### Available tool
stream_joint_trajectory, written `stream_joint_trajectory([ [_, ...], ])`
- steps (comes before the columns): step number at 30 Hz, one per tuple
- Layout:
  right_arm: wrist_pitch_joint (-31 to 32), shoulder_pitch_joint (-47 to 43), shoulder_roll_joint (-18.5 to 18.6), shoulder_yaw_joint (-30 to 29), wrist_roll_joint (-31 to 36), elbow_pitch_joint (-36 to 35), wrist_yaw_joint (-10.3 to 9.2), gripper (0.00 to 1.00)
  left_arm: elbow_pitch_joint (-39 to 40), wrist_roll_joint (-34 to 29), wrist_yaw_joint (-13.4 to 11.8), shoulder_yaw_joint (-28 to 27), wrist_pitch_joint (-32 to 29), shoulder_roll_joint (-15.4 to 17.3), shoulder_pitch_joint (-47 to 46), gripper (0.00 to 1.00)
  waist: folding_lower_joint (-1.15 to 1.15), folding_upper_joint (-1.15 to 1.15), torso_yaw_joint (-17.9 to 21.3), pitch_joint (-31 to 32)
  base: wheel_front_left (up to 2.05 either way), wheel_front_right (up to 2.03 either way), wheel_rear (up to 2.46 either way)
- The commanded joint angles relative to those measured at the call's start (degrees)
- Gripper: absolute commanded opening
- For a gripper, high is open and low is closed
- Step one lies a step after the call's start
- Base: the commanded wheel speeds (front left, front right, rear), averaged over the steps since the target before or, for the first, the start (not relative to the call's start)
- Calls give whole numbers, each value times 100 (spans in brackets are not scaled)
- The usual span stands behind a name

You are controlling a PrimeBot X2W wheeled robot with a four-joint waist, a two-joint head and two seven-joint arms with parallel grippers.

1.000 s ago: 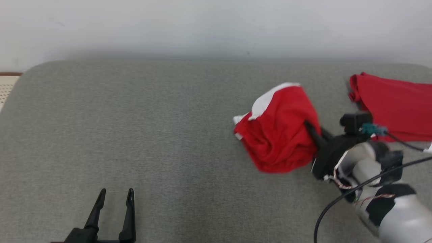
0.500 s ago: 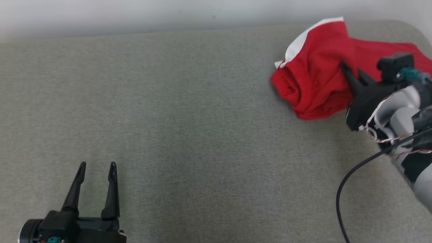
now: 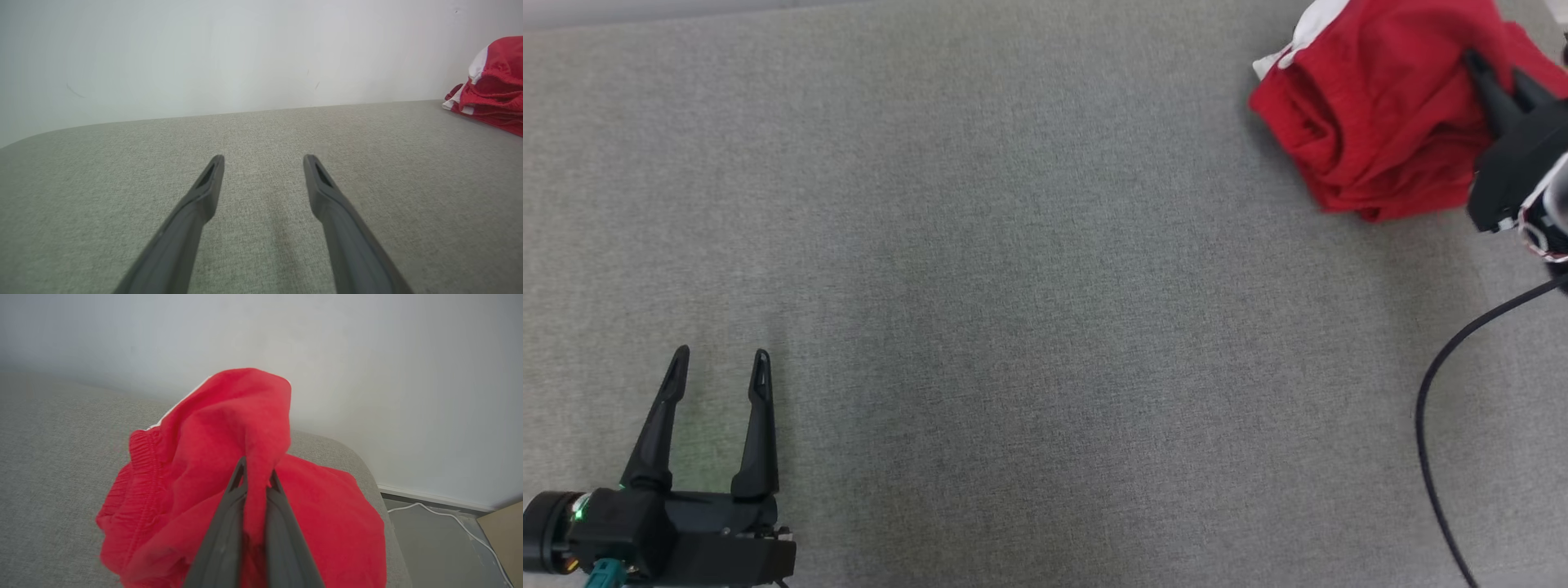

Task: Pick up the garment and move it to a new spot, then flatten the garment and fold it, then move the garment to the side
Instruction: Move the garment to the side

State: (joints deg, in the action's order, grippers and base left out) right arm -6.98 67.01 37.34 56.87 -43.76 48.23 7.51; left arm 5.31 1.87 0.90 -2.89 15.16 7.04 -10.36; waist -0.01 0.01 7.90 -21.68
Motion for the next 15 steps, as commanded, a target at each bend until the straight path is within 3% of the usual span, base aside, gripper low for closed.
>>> stream_joint_trajectory([
  [1,13,100,57,11,-50,11,-5,0,19,-14,2,-12,6,34,0,100,1,-1,43,-84,0,0,0],
  [15,119,500,646,283,-57,288,-6,0,367,-85,-19,-22,6,156,-25,100,1,-1,-32,-356,0,0,0],
])
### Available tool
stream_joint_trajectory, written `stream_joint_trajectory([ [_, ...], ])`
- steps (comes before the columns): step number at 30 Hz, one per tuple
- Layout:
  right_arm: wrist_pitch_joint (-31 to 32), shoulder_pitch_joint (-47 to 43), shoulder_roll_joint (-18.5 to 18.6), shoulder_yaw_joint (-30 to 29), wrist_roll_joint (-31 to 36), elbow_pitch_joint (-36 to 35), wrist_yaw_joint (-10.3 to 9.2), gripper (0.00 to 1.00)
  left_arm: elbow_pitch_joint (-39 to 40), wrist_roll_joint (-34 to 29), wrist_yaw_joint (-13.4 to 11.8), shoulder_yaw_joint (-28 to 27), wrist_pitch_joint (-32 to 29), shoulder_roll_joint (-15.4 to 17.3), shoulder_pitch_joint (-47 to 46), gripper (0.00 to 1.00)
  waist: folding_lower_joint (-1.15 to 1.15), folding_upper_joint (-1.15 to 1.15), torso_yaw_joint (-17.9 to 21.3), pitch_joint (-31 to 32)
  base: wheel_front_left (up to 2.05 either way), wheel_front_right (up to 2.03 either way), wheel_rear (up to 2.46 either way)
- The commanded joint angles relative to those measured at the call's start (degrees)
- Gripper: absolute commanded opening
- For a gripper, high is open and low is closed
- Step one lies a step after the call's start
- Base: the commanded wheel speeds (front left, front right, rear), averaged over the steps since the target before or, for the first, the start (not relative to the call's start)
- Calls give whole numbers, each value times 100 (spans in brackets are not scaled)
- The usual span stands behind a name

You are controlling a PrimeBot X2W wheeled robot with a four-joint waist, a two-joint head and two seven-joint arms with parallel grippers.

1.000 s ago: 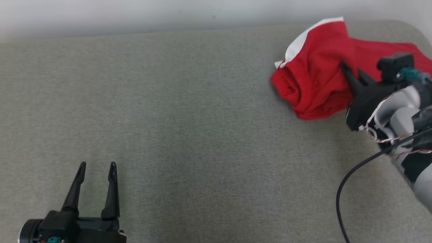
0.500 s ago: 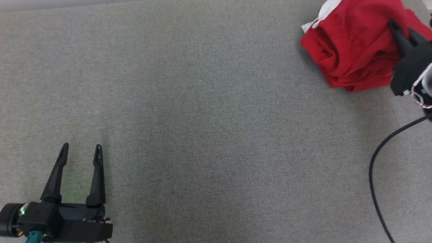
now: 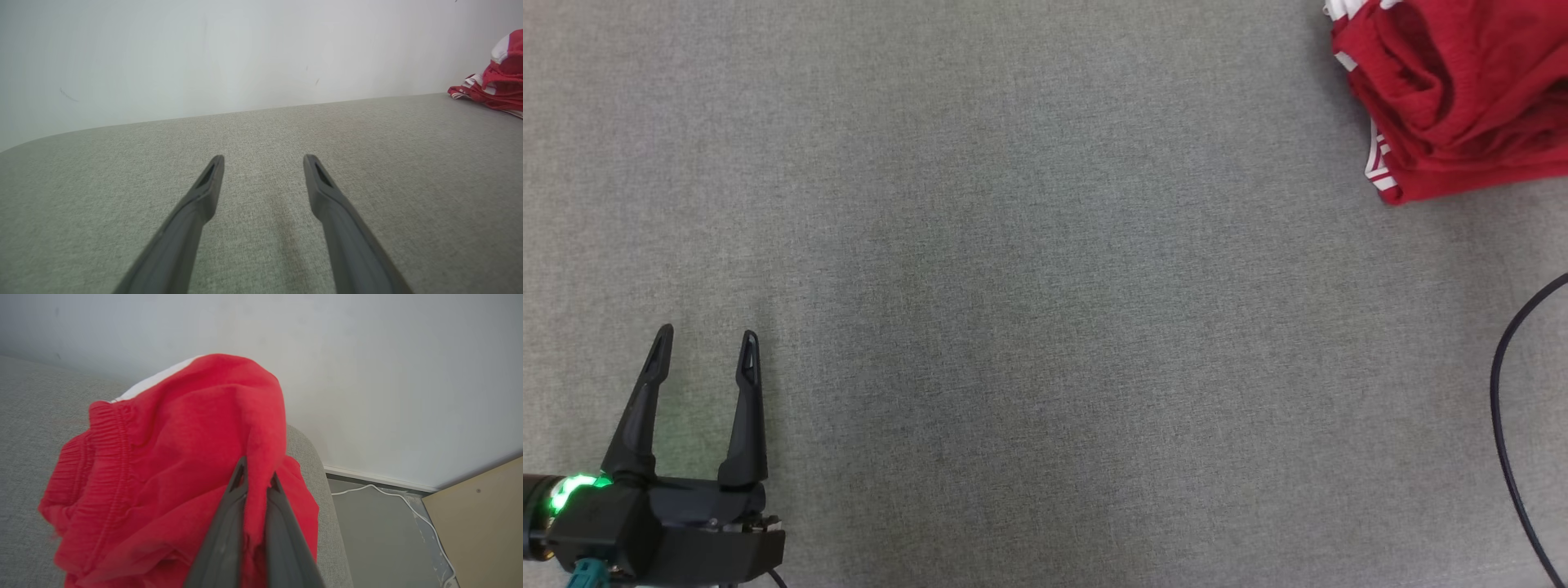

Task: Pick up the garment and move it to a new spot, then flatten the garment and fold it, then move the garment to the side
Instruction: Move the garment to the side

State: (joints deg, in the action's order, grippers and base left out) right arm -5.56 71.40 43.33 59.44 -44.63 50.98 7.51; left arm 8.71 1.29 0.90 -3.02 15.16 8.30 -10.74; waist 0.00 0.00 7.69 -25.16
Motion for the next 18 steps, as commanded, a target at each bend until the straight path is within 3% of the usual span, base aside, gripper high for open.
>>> stream_joint_trajectory([
  [1,-34,87,70,25,26,46,-5,0,50,-33,-26,-1,6,32,24,100,0,0,-14,-13,0,0,0],
  [16,-203,231,38,28,41,540,-6,0,144,-35,-79,28,6,86,27,100,0,0,-65,-120,0,0,0],
  [17,-208,243,26,30,44,588,-6,31,134,-33,-86,32,6,85,19,100,0,0,-73,-121,0,0,0],
  [18,-167,242,5,28,22,643,-6,46,127,-31,-95,35,6,85,14,100,0,0,-78,-121,0,0,0],
])
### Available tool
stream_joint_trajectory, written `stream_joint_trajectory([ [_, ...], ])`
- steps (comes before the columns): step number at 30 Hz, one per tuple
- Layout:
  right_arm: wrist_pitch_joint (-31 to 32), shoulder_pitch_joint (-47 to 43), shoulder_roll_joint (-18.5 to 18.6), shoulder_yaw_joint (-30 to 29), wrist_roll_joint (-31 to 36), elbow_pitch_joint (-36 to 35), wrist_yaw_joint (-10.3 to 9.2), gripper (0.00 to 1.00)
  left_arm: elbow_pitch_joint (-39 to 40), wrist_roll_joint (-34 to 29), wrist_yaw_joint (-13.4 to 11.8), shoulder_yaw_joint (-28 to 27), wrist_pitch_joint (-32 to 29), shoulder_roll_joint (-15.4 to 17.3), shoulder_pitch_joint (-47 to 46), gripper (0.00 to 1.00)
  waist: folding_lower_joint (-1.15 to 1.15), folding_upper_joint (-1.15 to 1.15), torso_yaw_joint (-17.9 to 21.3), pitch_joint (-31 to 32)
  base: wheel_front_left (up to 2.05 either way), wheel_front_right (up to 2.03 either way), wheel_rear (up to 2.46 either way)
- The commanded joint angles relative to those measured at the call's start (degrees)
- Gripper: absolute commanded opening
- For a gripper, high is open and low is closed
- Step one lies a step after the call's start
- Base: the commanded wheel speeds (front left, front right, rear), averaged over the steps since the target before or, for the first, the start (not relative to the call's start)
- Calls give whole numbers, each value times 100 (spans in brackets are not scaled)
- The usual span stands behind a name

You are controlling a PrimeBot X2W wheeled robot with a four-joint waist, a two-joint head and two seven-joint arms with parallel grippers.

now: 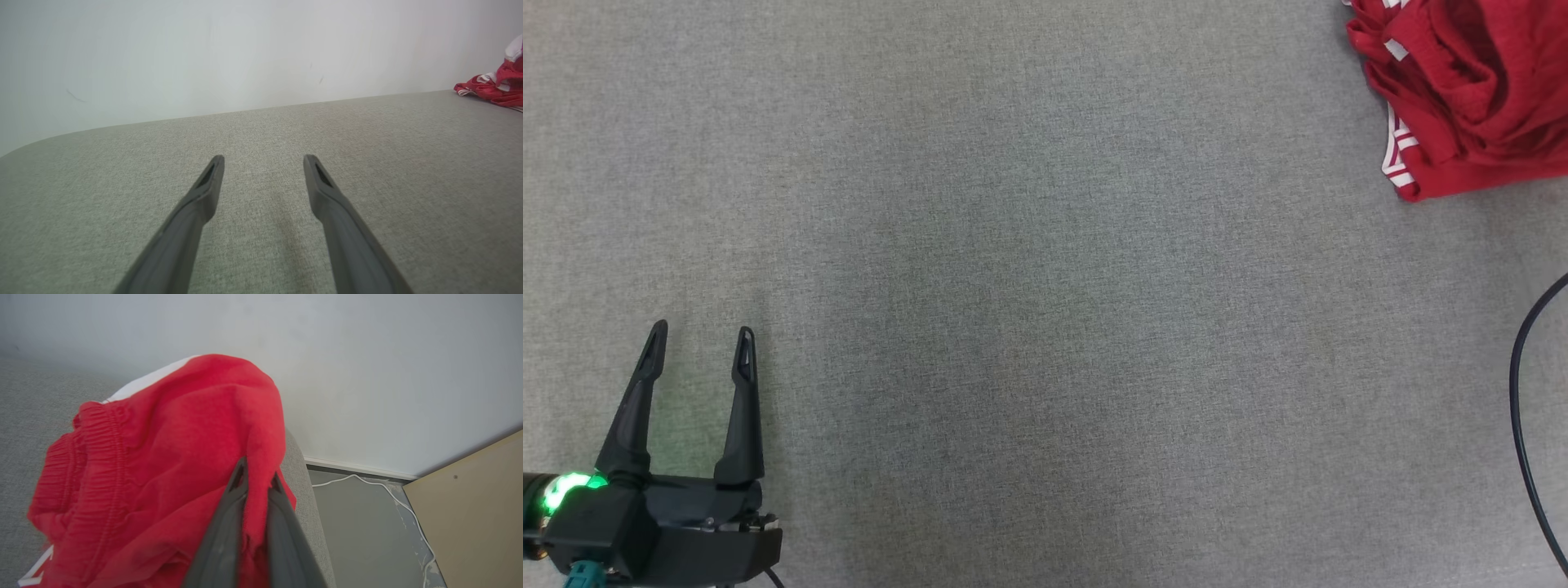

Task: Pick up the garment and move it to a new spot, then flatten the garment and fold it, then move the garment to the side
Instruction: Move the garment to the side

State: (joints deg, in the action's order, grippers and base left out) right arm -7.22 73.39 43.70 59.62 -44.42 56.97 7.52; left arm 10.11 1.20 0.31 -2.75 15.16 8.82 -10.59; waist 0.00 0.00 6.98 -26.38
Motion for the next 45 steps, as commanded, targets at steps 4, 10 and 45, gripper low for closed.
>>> stream_joint_trajectory([
  [4,43,93,-84,44,59,222,-7,100,-52,0,-39,7,6,32,-2,100,0,0,-28,30,0,0,0],
  [10,-84,154,-141,65,152,386,-7,100,-130,39,-80,14,6,-2,24,100,0,0,-31,131,0,0,0],
  [45,-794,-3892,-1963,-4065,1710,-2945,-6,100,-614,178,-291,18,6,-455,797,100,0,0,-364,1892,0,0,0],
])
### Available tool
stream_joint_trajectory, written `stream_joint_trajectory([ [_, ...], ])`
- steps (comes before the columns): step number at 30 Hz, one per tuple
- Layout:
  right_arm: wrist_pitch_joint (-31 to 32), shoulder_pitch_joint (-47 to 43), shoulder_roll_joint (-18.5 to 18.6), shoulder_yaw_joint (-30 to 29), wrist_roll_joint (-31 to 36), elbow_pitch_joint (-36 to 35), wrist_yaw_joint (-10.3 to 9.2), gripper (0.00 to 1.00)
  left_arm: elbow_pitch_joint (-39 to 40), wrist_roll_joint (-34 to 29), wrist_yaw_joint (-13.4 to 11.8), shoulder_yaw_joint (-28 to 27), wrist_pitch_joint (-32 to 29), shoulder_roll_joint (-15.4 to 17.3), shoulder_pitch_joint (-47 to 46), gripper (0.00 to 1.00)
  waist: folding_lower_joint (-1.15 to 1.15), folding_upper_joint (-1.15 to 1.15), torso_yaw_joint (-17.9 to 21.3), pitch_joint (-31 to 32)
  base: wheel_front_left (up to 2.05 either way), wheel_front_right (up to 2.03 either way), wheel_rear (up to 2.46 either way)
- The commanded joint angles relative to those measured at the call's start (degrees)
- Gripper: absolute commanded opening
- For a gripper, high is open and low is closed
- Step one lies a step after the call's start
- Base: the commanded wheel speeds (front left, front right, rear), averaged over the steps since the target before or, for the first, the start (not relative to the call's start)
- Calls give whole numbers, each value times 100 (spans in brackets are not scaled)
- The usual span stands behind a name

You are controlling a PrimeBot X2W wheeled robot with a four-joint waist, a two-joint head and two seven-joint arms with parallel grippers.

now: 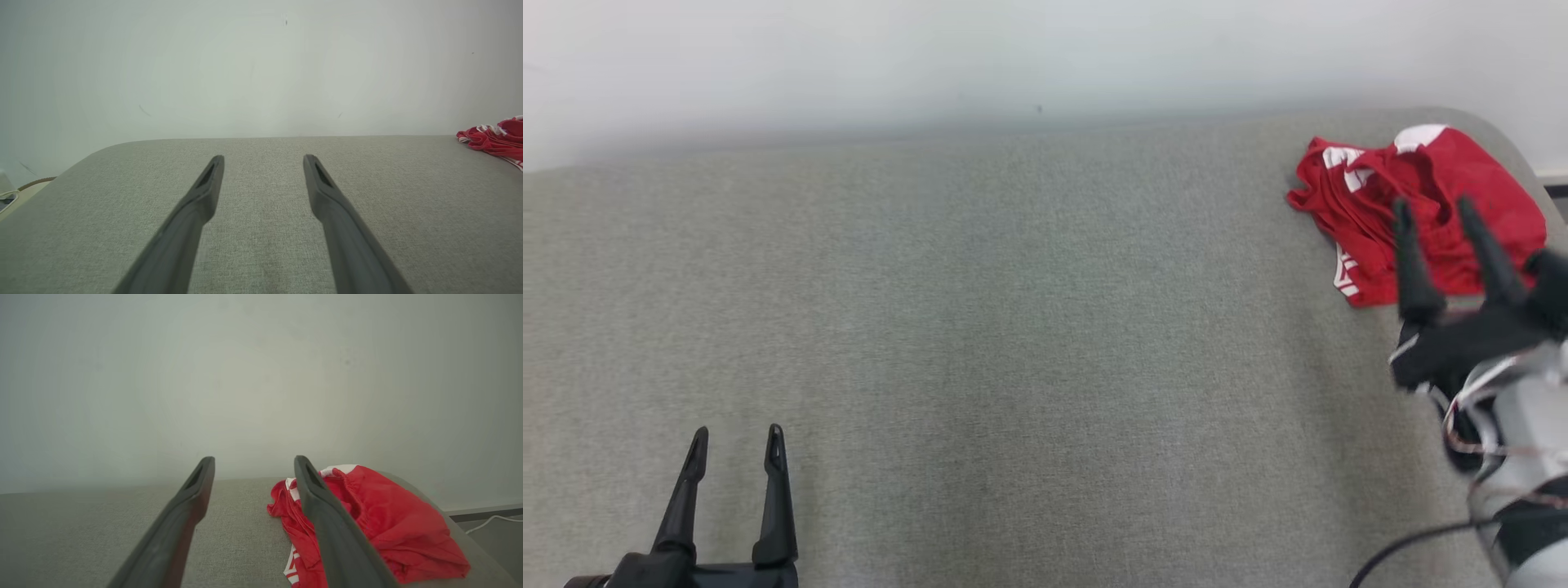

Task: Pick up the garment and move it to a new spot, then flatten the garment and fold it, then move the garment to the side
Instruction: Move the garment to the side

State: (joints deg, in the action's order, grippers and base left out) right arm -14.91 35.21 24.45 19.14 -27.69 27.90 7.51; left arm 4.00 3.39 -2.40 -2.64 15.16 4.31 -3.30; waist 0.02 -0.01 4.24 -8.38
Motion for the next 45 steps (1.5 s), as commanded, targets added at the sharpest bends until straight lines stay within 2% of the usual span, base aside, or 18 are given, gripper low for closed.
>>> stream_joint_trajectory([
  [1,-25,-221,-117,-122,144,-134,-5,100,-7,-46,-22,12,6,-12,99,100,-2,1,-104,111,0,0,0],
  [3,-25,-645,-368,-388,455,-470,-5,100,-40,-42,-16,26,6,-27,134,100,-2,1,-146,165,0,0,0],
  [7,-25,-1095,-678,-482,844,-898,-5,100,-122,-13,9,-17,6,-33,132,100,-2,1,-147,228,0,0,0],
  [12,-25,-1474,-926,-576,1113,-1239,-5,100,-152,-20,-7,-13,6,-47,181,100,-2,1,-168,292,0,0,0],
  [21,-25,-2367,-1428,-1005,1982,-1921,-5,100,-184,41,-89,93,6,-94,301,100,-2,1,-265,434,0,0,0],
  [28,-25,-2949,-1810,-1196,2428,-2135,-5,100,-279,58,-112,89,6,-105,368,100,-2,1,-296,552,0,0,0],
  [35,-26,-3191,-1993,-1144,2598,-2211,-5,100,-382,16,-51,55,6,-66,419,100,-2,1,-288,583,0,0,0],
  [45,-26,-3252,-2043,-1215,2691,-2179,-5,100,-485,-12,71,62,6,-7,391,100,-2,1,-347,609,0,0,0],
])
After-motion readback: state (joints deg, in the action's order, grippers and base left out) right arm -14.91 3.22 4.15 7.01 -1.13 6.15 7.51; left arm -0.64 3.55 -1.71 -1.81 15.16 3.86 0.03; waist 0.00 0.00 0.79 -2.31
